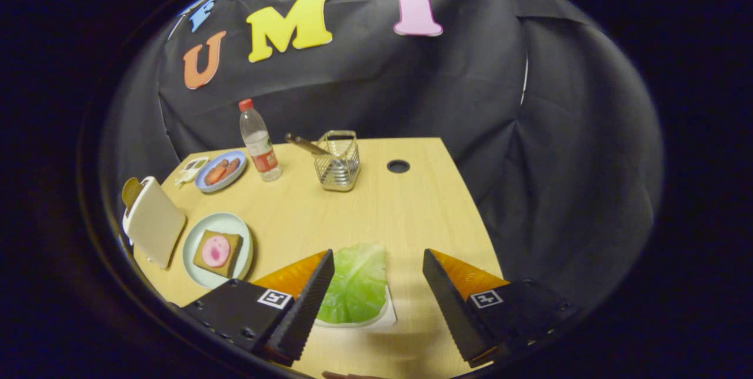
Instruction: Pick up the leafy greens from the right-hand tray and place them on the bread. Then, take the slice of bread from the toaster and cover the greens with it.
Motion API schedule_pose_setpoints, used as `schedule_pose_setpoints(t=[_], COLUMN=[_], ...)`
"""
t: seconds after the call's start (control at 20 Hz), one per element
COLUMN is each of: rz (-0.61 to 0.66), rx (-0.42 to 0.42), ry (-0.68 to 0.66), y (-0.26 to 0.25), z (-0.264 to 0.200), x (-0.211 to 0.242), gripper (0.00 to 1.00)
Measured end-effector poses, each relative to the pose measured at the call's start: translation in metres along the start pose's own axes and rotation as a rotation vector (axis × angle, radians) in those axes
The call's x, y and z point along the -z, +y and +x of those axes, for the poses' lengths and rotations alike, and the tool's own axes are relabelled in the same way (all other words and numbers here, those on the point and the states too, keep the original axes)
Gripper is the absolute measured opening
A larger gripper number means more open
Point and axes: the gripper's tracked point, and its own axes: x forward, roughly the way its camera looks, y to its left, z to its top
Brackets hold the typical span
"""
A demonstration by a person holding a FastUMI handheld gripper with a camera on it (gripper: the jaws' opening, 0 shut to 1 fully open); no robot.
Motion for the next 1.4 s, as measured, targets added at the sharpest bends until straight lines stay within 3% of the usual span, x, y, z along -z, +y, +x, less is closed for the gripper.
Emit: schedule_pose_setpoints(t=[0.1,0.3,0.6,0.75,0.95,1.05,1.15,1.4], rz=[-0.009,0.002,0.007,-0.026,-0.066,-0.056,-0.056,-0.054], rx=[-0.008,-0.066,-0.066,-0.079,-0.043,-0.039,-0.028,-0.004], ry=[0.041,0.148,0.230,0.216,0.274,0.300,0.293,0.222], y=[-0.001,0.010,0.016,0.022,0.019,0.018,0.019,0.031], z=[0.023,0.057,0.078,0.074,0.087,0.083,0.082,0.045], x=[0.005,0.023,0.035,0.030,0.039,0.041,0.040,0.021], gripper=[0.86,0.86,0.59,0.27,0.27,0.06,0.01,0.01])
